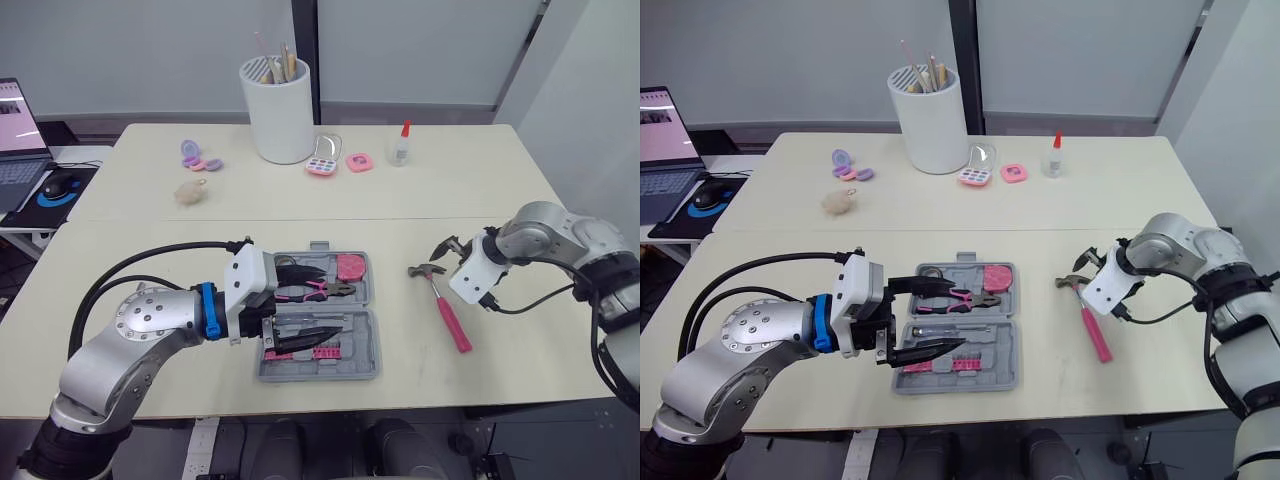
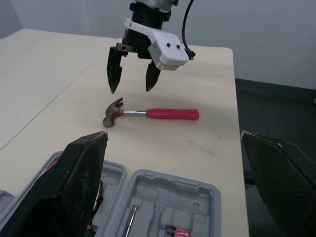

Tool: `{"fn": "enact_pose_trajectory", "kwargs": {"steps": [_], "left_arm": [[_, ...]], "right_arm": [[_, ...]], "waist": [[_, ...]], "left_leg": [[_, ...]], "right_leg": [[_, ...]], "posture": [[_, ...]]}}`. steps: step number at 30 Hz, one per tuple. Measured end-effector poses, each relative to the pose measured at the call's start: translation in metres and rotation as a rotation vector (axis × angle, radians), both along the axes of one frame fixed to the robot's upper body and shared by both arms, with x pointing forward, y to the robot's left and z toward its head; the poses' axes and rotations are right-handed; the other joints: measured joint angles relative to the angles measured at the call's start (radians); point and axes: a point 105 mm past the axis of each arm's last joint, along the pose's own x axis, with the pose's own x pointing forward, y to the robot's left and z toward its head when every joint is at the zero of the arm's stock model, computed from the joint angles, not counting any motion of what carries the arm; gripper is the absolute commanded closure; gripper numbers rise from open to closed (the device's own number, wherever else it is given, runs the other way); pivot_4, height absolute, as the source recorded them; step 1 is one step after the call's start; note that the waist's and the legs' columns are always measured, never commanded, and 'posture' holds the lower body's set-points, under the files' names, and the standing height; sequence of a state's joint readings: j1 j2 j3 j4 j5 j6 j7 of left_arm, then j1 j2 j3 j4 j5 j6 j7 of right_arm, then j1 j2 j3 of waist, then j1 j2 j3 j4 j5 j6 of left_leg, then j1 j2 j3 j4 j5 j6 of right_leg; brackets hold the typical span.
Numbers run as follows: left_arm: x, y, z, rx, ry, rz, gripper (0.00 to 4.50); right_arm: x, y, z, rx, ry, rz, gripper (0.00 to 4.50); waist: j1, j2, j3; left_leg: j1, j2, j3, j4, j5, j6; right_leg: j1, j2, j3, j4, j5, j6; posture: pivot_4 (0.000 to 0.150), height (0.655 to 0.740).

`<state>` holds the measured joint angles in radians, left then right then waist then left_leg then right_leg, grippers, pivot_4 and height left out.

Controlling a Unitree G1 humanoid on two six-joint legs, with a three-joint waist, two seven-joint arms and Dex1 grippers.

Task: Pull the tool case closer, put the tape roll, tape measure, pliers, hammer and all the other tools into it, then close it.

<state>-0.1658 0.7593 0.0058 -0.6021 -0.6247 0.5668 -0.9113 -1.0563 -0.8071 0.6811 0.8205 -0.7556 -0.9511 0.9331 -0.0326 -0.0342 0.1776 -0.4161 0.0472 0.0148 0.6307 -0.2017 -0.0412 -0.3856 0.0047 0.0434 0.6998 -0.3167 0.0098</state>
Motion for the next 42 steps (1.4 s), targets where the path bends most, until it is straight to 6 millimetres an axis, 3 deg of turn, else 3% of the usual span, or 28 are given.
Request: {"fn": "enact_pose_trajectory", "kwargs": {"steps": [5,8,16,22,31,33,36,42], "left_arm": [[0.0,0.0,-0.001,0.005,-0.004,0.029,0.0],[-0.002,0.003,-0.008,0.007,0.021,0.049,0.0],[-0.008,0.004,-0.015,0.015,0.036,0.077,0.0],[-0.01,0.012,-0.017,0.028,0.038,0.096,0.0],[-0.011,0.011,-0.016,0.035,0.019,0.078,0.0],[-0.01,0.011,-0.016,0.04,0.016,0.066,0.0],[-0.007,0.01,-0.017,0.043,0.01,0.061,0.0],[-0.005,0.007,-0.019,0.045,0.013,0.036,0.0]], "right_arm": [[0.001,0.001,-0.023,-0.148,0.006,0.142,0.03],[0.004,0.012,-0.032,-0.219,-0.015,0.241,0.03],[0.008,0.022,-0.041,-0.282,-0.03,0.371,0.03],[0.007,0.018,-0.047,-0.296,-0.002,0.347,1.94],[0.004,0.018,-0.048,-0.231,0.018,0.308,3.96],[0.002,0.019,-0.049,-0.196,0.028,0.287,4.24],[0.0,0.012,-0.047,-0.175,0.043,0.241,4.28],[-0.009,-0.026,-0.038,-0.058,0.123,-0.039,4.28]], "waist": [[-0.003,0.0,0.0],[-0.006,0.0,0.0],[-0.001,-0.002,-0.001],[-0.002,-0.002,-0.001],[-0.012,-0.002,-0.001],[-0.012,-0.002,-0.001],[-0.009,-0.001,-0.001],[0.0,-0.001,0.0]], "left_leg": [[0.0,0.0,0.0,0.0,0.0,0.0],[0.0,0.0,0.0,0.0,0.0,-0.001],[0.002,-0.001,0.0,0.001,0.0,-0.001],[0.016,-0.002,0.0,-0.001,0.0,0.0],[0.016,-0.001,-0.001,-0.002,0.0,0.0],[0.016,-0.001,-0.001,-0.002,0.0,0.0],[0.016,-0.002,-0.001,-0.002,0.0,0.0],[0.015,-0.002,-0.001,-0.002,0.0,0.0]], "right_leg": [[0.0,-0.002,0.0,0.001,0.0,0.0],[-0.001,-0.002,0.0,0.002,0.0,-0.001],[0.001,-0.004,0.0,0.004,-0.001,-0.001],[0.014,-0.004,0.0,0.004,-0.002,-0.004],[0.014,-0.003,-0.002,0.005,-0.003,-0.006],[0.014,-0.003,-0.002,0.005,-0.003,-0.006],[0.014,-0.004,-0.002,0.005,-0.003,-0.006],[0.014,-0.004,-0.002,0.003,-0.003,-0.006]], "posture": [[0.15,0.74],[0.15,0.74],[0.15,0.74],[0.15,0.74],[0.15,0.74],[0.15,0.74],[0.15,0.74],[0.15,0.74]]}}
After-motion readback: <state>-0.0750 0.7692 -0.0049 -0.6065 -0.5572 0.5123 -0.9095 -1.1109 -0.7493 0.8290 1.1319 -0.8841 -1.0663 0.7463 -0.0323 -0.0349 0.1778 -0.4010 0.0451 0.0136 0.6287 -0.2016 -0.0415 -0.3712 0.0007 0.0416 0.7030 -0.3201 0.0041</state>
